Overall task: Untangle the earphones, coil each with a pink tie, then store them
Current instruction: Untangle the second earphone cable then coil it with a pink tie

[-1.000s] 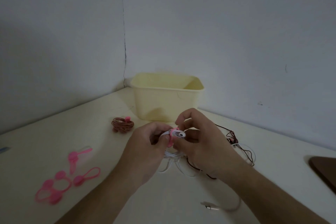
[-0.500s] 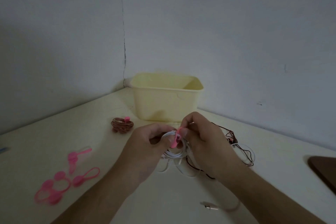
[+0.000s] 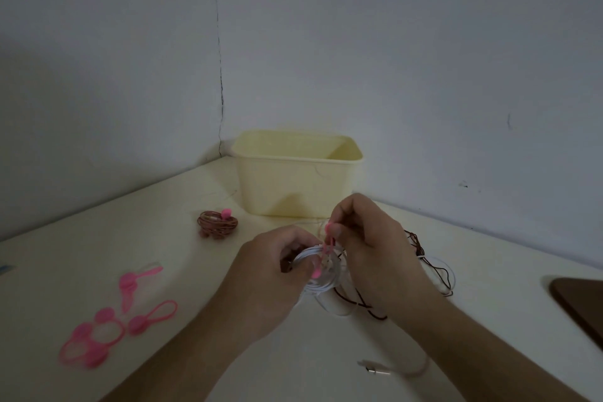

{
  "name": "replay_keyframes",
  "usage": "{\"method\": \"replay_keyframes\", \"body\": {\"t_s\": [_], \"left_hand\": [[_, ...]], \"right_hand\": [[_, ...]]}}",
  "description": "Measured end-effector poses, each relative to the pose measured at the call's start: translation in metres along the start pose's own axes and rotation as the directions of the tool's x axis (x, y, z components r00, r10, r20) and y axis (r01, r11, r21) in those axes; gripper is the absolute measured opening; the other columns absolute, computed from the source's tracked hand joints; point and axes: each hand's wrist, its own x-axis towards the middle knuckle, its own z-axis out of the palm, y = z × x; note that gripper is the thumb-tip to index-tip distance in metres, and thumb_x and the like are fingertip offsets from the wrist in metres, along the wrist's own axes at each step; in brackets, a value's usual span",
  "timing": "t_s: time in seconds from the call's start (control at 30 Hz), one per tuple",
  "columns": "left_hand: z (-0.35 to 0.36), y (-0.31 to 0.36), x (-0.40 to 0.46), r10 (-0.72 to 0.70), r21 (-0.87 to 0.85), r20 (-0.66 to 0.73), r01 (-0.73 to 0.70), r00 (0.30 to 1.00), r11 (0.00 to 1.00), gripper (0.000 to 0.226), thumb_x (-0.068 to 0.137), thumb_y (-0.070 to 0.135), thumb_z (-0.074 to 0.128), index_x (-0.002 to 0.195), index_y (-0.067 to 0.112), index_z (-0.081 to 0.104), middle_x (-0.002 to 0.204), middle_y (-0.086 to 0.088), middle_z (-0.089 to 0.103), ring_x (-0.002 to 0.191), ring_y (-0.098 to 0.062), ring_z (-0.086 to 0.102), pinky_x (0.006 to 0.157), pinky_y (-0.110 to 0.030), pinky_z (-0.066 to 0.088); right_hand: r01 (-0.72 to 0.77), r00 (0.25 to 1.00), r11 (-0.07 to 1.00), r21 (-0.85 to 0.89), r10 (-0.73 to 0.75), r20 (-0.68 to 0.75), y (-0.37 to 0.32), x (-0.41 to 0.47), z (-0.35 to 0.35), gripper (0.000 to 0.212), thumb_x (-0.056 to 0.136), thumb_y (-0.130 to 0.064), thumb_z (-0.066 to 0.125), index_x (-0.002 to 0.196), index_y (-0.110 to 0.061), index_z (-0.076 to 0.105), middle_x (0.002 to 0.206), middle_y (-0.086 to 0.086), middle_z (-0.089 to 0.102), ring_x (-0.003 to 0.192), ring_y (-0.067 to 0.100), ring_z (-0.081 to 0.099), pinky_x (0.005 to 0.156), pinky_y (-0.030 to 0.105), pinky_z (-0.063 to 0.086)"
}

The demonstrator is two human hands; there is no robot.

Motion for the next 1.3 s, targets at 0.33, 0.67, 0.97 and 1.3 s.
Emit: {"method": "replay_keyframes", "body": {"t_s": [0.33,0.67,0.97,1.3], "left_hand": [[0.001,0.000,0.000,0.005,-0.033,0.021,-0.004,1.000,0.999,0.021,0.093,0.011,0.071,0.098,0.031,0.077,0.093,0.008,0.080,0.089,-0.014,0.075,0.083,-0.041,0.059],[0.000,-0.005,0.003,-0.127,-0.159,0.070,0.137,0.989,0.978,0.024,0.091,0.003,0.076,0.085,0.026,0.080,0.080,-0.005,0.079,0.072,-0.020,0.069,0.064,-0.035,0.050],[0.000,-0.001,-0.001,0.009,0.006,0.102,-0.009,0.995,1.000,0.025,0.086,0.012,0.082,0.089,0.034,0.072,0.090,0.007,0.078,0.083,-0.012,0.074,0.073,-0.032,0.056],[-0.004,-0.001,-0.001,0.412,0.377,-0.107,-0.347,0.905,0.859,0.023,0.080,0.008,0.076,0.085,0.029,0.068,0.086,0.017,0.060,0.079,-0.008,0.061,0.065,-0.020,0.047]], "right_hand": [[-0.068,0.997,0.997,0.033,0.069,-0.020,-0.002,0.004,-0.010,0.019,0.091,-0.004,0.076,0.085,-0.023,0.078,0.076,0.000,0.078,0.074,0.015,0.076,0.080,0.040,0.064],[-0.046,0.999,0.996,-0.070,0.048,0.023,-0.002,0.004,-0.010,0.027,0.082,-0.001,0.083,0.079,-0.027,0.076,0.078,-0.007,0.077,0.074,0.015,0.074,0.077,0.038,0.062],[-0.148,0.989,0.982,0.116,0.145,0.036,0.002,0.007,-0.012,0.021,0.086,0.006,0.078,0.080,-0.015,0.076,0.072,0.006,0.076,0.065,0.017,0.073,0.069,0.038,0.063],[-0.155,0.985,0.958,0.243,0.129,0.117,-0.001,0.005,-0.009,0.012,0.091,0.004,0.076,0.087,-0.007,0.076,0.076,0.014,0.076,0.066,0.021,0.069,0.066,0.041,0.060]]}}
